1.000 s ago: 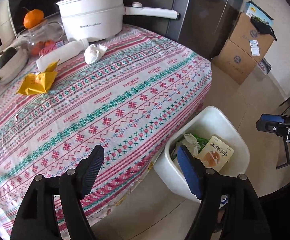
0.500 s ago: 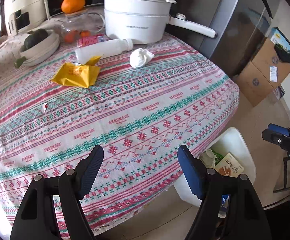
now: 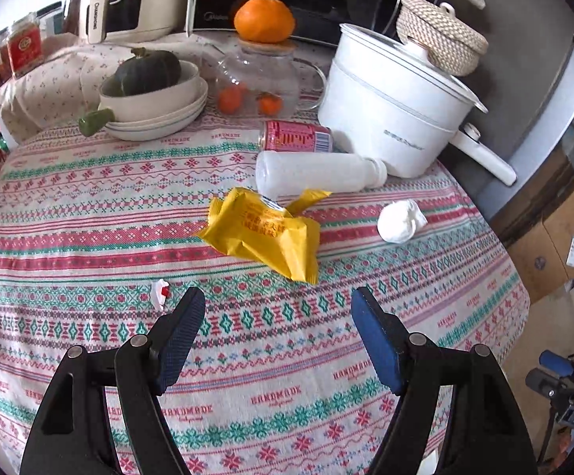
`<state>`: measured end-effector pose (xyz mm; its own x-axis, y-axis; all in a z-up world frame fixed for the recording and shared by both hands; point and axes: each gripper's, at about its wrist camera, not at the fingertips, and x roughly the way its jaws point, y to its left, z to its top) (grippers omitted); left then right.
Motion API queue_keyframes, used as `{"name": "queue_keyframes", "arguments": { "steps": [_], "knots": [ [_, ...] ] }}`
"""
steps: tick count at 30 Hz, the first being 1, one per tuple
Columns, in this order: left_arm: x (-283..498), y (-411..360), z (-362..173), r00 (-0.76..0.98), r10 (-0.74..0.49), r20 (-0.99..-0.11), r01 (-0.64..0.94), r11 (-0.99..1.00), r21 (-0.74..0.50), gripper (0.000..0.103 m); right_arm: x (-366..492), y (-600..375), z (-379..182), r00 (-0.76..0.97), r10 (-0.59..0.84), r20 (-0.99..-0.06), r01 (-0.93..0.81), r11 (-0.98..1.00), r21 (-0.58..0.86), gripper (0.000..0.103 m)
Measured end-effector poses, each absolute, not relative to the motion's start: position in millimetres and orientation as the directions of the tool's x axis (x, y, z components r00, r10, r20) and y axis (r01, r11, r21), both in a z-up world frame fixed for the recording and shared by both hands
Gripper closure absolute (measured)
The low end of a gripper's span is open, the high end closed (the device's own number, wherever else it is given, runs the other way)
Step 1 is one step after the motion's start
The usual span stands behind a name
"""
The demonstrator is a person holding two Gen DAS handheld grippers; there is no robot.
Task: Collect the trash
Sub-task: 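Grasp the yellow snack bag with the left tool while the right tool grasps the white tissue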
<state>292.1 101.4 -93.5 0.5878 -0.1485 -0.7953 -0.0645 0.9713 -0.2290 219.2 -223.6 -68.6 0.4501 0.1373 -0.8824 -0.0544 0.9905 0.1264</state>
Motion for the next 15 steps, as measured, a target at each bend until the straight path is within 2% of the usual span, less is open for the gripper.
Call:
{"name": "queue_keyframes", "arguments": {
  "steps": [5, 11, 14, 15],
  "knots": [
    [327.1, 122.1, -118.2, 0.577, -0.16, -0.801, -0.119, 0.954, -0.277, 0.025, 243.4, -210.7, -77.2, 0.452, 0.14, -0.881, -0.061, 0.99, 0.126, 0.026],
    [361.1, 137.6, -140.1, 0.559, -0.233, -0.796, -0.061, 0.945, -0.32, 0.025, 292.2, -198.5, -87.3, 0.438, 0.193, -0.878, -0.081, 0.981, 0.176, 0.026],
    [367.3, 140.6, -146.8, 0.552, -0.288, -0.783, -0.03, 0.931, -0.364, 0.036, 317.4, -185.5, -92.7, 0.448, 0.222, -0.866, -0.103, 0.975, 0.196, 0.026],
    [368.5, 141.7, -148.8, 0.548, -0.304, -0.779, -0.027, 0.925, -0.38, 0.045, 327.0, -180.2, -95.5, 0.451, 0.226, -0.863, -0.11, 0.974, 0.198, 0.026]
  ]
}}
